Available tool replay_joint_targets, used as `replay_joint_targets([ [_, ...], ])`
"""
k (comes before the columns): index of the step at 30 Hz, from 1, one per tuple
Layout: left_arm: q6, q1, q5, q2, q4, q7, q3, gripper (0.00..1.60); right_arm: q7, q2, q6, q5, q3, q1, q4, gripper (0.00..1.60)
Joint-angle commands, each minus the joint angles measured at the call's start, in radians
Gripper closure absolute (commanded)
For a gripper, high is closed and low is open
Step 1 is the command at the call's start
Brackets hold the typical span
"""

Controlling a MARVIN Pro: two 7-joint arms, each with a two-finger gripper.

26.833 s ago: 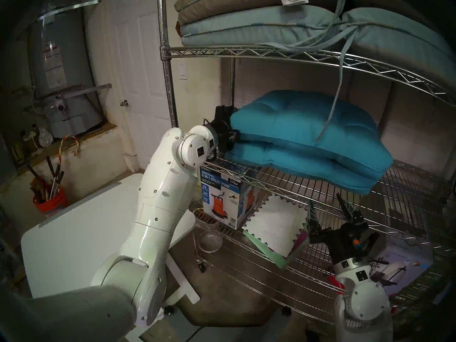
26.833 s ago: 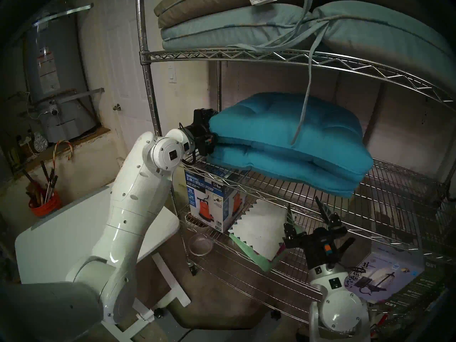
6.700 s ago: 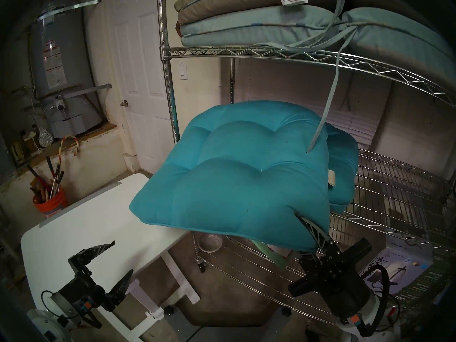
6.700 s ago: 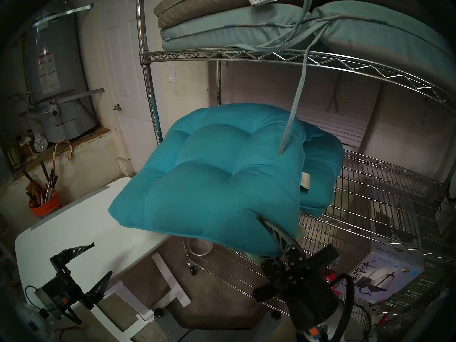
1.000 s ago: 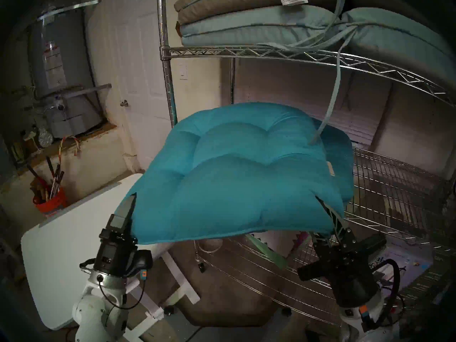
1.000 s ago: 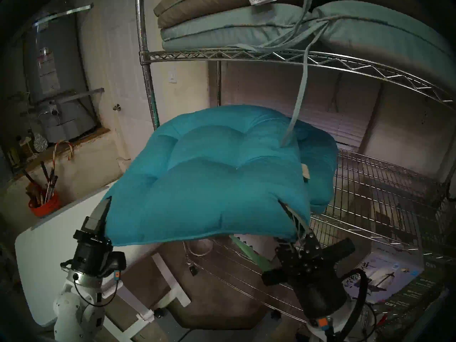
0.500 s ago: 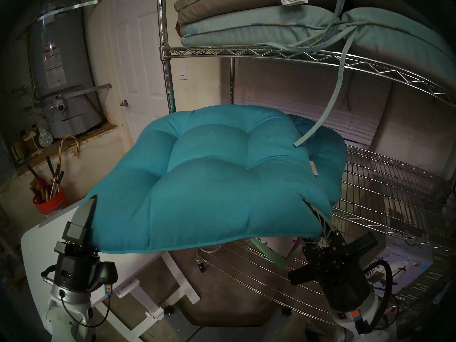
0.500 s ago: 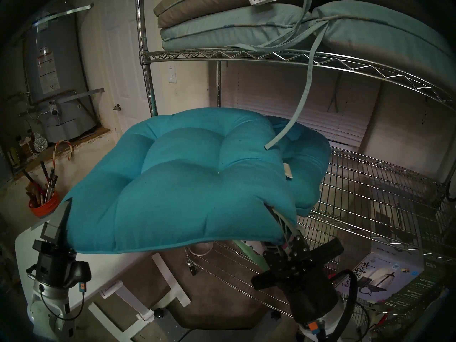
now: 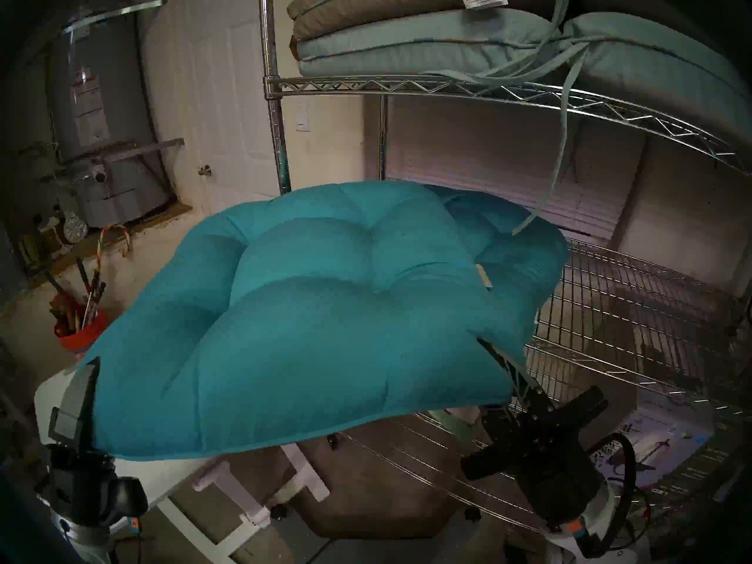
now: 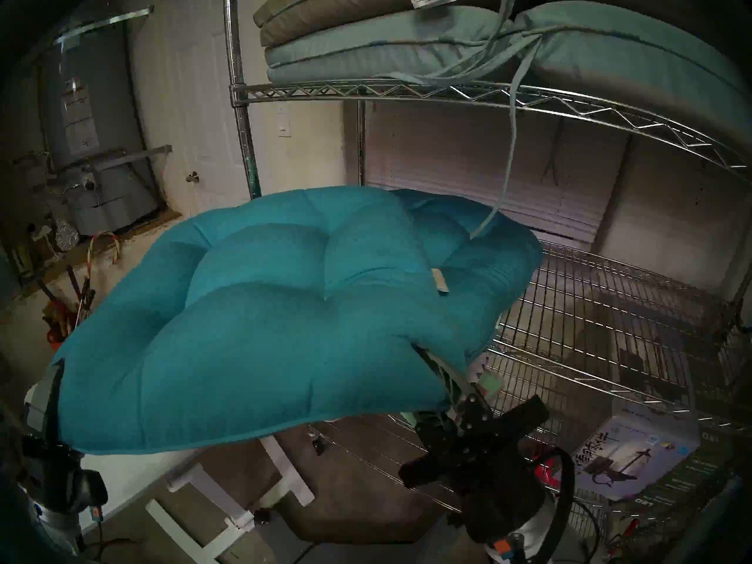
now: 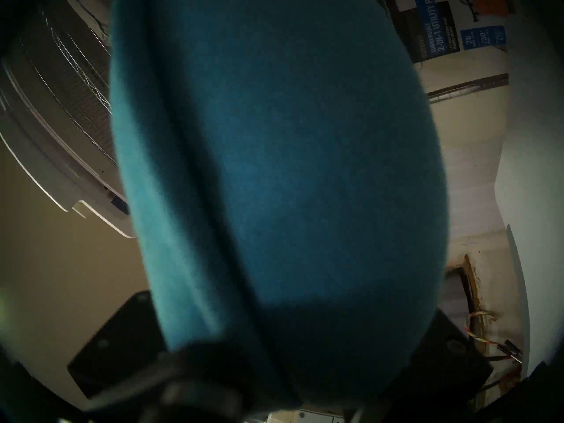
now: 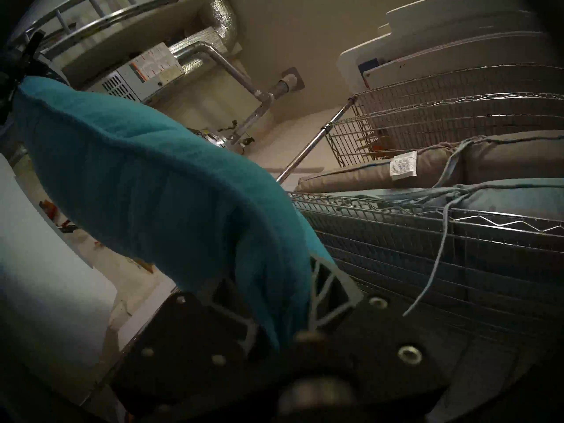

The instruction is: Take cushion off the shelf

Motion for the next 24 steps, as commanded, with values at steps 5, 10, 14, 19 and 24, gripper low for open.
replay_joint_targets([
  [5, -0.052, 0.149, -0.090, -0.100, -0.006, 0.149, -0.107, 1.60, -0.027, 0.013, 0.002, -0.009, -0.033, 0.005, -0.030, 1.60],
  [10, -0.077, 0.194, -0.107, -0.100, 0.013, 0.196, -0.127, 1.60, -0.028, 0.030, 0.002, -0.024, -0.048, 0.020, -0.030, 1.60],
  [14, -0.090, 0.227, -0.100, -0.100, 0.043, 0.246, -0.124, 1.60, -0.030, 0.049, 0.002, -0.036, -0.065, 0.038, -0.030, 1.60],
  [19, -0.097, 0.255, -0.082, -0.100, 0.068, 0.312, -0.111, 1.60, -0.036, 0.082, 0.002, -0.061, -0.094, 0.063, -0.030, 1.60],
  [24, -0.093, 0.265, -0.069, -0.100, 0.079, 0.347, -0.103, 1.60, -0.040, 0.105, 0.002, -0.076, -0.114, 0.078, -0.030, 1.60],
])
